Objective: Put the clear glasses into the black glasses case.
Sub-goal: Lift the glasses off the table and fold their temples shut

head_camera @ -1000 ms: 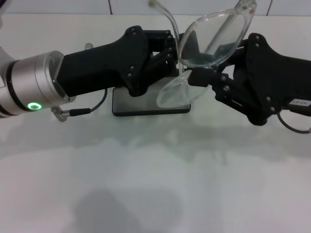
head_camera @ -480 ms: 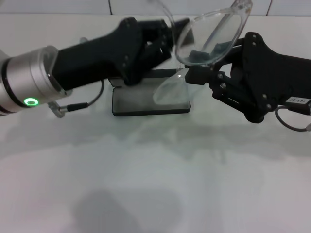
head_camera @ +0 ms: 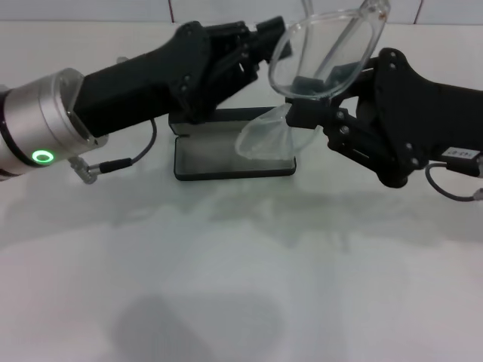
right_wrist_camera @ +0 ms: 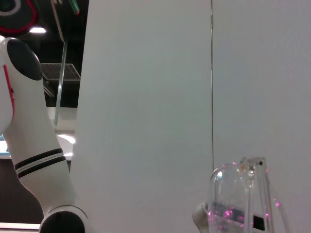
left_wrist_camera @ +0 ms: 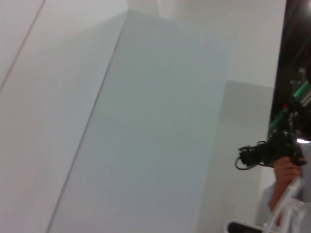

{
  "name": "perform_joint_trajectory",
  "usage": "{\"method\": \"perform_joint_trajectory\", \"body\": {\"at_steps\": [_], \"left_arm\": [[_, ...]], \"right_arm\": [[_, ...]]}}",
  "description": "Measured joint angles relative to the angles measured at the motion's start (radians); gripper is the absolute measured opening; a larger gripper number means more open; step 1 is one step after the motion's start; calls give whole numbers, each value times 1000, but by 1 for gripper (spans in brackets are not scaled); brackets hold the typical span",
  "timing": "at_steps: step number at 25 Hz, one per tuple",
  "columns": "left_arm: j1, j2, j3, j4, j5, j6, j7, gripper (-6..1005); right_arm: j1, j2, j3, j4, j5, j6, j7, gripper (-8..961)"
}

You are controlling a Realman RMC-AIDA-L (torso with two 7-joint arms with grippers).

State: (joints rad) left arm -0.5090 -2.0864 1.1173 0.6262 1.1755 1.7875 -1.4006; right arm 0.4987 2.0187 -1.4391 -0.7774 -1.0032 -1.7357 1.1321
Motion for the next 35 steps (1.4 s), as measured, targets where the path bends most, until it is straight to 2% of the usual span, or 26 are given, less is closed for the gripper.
{"method": "perform_joint_trajectory", "body": {"at_steps": [6, 14, 23, 35], "left_arm": [[-9, 1, 45, 30, 11, 18, -5, 109], [-10, 1, 57, 31, 9, 19, -8, 109], [24, 5, -36, 30, -7, 16, -12, 109], [1, 2, -21, 32, 25, 18, -11, 109]], "right_arm": [[7, 1, -7, 1, 0, 7, 0, 101], [10, 2, -14, 3, -1, 12, 0, 101], [4, 0, -12, 1, -1, -2, 17, 101], [23, 3, -34, -11, -11, -4, 36, 102]]}}
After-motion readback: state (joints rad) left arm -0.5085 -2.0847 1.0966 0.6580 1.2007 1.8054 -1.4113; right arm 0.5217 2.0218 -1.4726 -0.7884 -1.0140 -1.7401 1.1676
